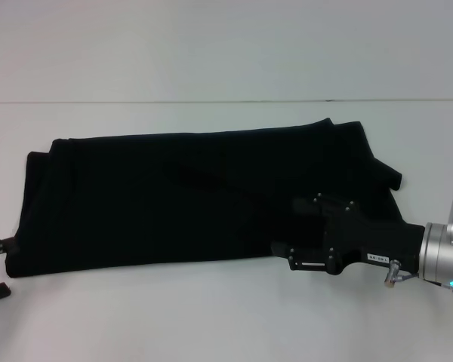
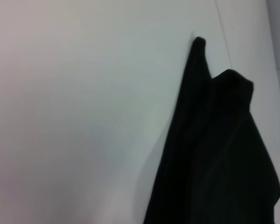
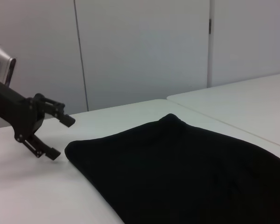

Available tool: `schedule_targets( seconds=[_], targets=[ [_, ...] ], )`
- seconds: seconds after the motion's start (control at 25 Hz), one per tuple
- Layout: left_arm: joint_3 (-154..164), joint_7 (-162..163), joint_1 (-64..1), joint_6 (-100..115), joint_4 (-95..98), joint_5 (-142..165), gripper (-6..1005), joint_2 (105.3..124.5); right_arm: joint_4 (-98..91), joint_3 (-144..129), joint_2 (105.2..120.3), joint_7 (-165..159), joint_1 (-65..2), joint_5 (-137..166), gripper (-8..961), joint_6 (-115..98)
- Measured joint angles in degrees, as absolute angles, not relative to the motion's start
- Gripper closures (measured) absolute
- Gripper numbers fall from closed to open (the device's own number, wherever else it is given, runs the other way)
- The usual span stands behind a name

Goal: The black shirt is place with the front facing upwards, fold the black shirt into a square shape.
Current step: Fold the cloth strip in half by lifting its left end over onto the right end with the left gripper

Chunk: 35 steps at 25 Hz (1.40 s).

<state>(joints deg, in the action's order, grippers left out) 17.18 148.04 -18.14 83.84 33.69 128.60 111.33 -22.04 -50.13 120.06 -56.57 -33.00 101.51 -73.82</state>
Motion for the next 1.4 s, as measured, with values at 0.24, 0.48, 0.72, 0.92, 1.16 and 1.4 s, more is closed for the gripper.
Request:
schedule_targets(
  seconds=[0.24,0.48,0.72,0.92,1.16,1.4],
  targets=[
    [16.91,148.26,-18.21,82.68,33.16,129.3,64,111.45,-21.58,-50.04,120.06,-56.55,-33.08,101.41,26,-73.82],
    [16.89,148.29,-19.1,81.63,32.83,129.3,64,111.57,-21.5,-50.24,120.06,-56.52,-33.07,101.41,26,-73.82],
    [17.38,148.01,-20.86,79.43,29.9,129.21,64,111.29,-21.44,-50.13,120.05,-56.51,-33.07,101.42,26,-73.82],
    [18.13,147.97,-22.72,78.19,29.35,129.29,64,111.32,-21.44,-50.04,120.05,-56.51,-33.19,101.43,27,-73.82],
    [20.7,148.55,-24.25,76.73,29.35,129.29,73,111.13,-21.4,-49.95,120.06,-56.52,-33.12,101.43,27,-73.82],
    [21.24,147.81,-25.4,78.19,29.7,129.29,84,110.98,-21.36,-49.82,120.05,-56.64,-33.13,101.42,27,-73.83]
  ],
)
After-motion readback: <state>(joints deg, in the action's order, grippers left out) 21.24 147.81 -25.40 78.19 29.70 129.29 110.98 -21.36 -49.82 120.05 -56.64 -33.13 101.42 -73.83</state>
